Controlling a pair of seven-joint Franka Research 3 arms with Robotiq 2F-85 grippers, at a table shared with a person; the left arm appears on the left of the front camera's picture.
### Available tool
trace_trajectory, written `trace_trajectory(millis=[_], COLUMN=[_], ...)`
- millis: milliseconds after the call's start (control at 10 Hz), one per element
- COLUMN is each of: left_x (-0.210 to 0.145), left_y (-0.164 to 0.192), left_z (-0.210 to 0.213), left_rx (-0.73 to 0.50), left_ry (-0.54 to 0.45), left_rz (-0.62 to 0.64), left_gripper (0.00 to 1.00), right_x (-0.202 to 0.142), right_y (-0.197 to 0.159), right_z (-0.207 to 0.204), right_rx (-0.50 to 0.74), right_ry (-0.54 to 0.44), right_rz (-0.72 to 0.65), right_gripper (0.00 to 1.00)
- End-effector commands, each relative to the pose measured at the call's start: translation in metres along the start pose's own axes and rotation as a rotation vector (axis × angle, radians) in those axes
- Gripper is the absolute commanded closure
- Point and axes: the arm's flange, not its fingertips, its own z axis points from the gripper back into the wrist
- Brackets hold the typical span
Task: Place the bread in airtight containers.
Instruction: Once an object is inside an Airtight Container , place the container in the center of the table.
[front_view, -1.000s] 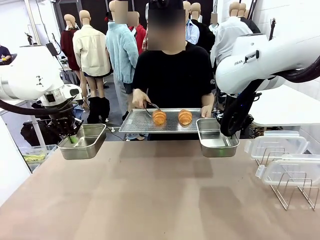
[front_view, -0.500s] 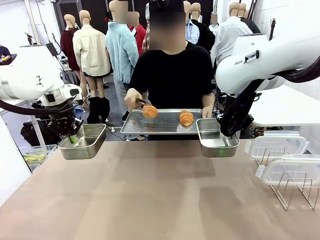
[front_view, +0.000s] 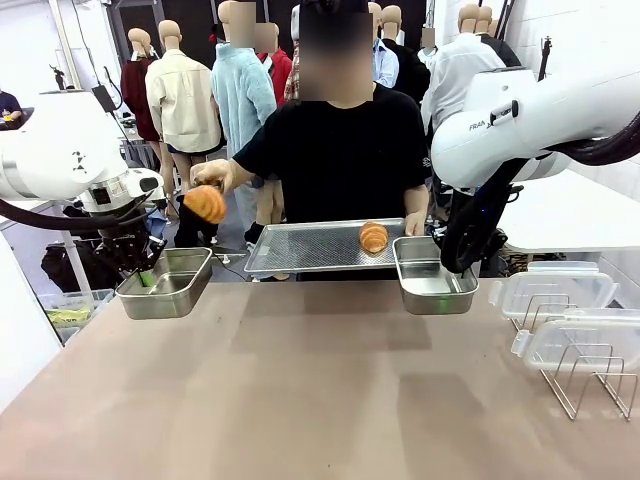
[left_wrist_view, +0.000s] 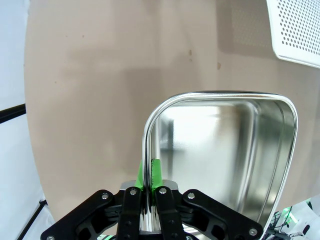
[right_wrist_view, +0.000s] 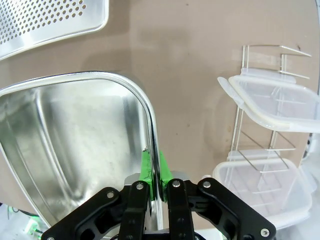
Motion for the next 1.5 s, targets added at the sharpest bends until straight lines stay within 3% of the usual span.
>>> trace_trajectory(millis=[0,1400], left_x=[-0.0001,-0.0001], left_y=[0.0015,0.0015], left_z=[0.0028,0.0028], left_rx=[0.005,0.005], left_ry=[-0.004,-0.004], left_rz=[-0.015,-0.015], left_gripper=[1.00,1.00], right_x=[0.0000,0.0000], right_y=[-0.0005,-0.0005], right_z=[0.0003,0.0003], right_rx=[0.003,0.003], right_ry=[-0.011,-0.011], right_rz=[0.008,0.008], right_gripper=[1.00,1.00])
